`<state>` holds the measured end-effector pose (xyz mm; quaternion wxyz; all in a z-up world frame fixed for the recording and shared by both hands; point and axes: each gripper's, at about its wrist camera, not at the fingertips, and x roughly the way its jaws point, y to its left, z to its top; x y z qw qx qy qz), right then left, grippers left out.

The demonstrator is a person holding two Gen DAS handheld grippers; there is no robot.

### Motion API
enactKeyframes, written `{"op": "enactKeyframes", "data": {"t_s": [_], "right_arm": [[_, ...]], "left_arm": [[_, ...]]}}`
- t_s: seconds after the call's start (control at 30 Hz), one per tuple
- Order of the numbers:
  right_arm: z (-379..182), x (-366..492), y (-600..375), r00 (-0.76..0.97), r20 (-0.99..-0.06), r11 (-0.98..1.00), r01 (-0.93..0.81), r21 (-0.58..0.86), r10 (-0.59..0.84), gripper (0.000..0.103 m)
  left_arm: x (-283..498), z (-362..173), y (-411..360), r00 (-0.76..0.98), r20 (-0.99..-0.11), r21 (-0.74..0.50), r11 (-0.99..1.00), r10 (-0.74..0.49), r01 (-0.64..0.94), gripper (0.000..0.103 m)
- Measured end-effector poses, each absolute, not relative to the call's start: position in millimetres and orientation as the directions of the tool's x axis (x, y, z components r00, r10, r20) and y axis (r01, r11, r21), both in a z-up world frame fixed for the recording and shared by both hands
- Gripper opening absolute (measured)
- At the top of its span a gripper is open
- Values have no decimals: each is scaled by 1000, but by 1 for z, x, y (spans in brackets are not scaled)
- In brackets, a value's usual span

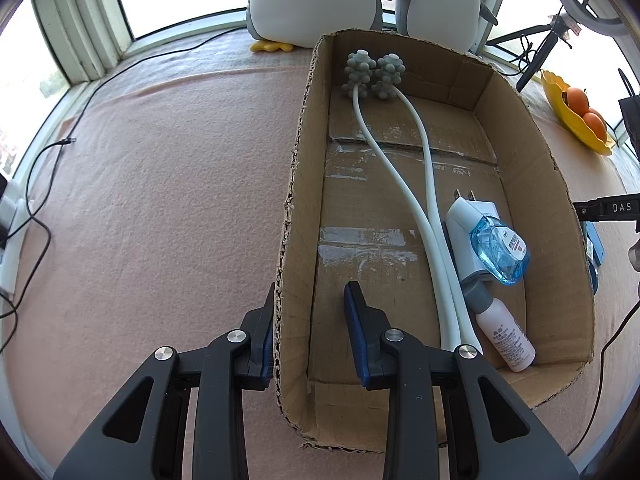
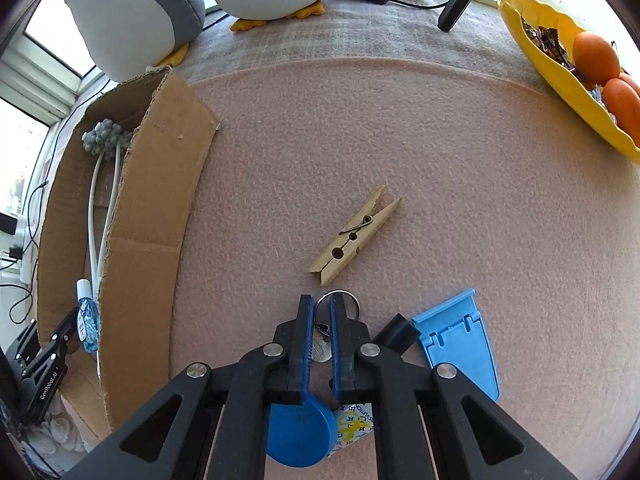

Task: Organize rigid objects
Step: 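Carry the keys with the right gripper into the box and release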

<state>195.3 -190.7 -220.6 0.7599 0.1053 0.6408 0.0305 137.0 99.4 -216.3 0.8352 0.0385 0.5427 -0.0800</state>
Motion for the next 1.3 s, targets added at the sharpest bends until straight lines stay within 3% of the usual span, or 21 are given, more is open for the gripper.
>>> {"op": "enactKeyframes", "data": {"t_s": [0.6,1.3], "right_arm": [[-200,171,-217,272,-917,933,127,336,293,3],[-102,146,-141,416,-793,891,-114,439,444,3]], "left_arm": [[137,-216,99,400,-912,-18,984,-88,176,29],[137,-217,100,400,-912,-21,985,-90,173,29]]}}
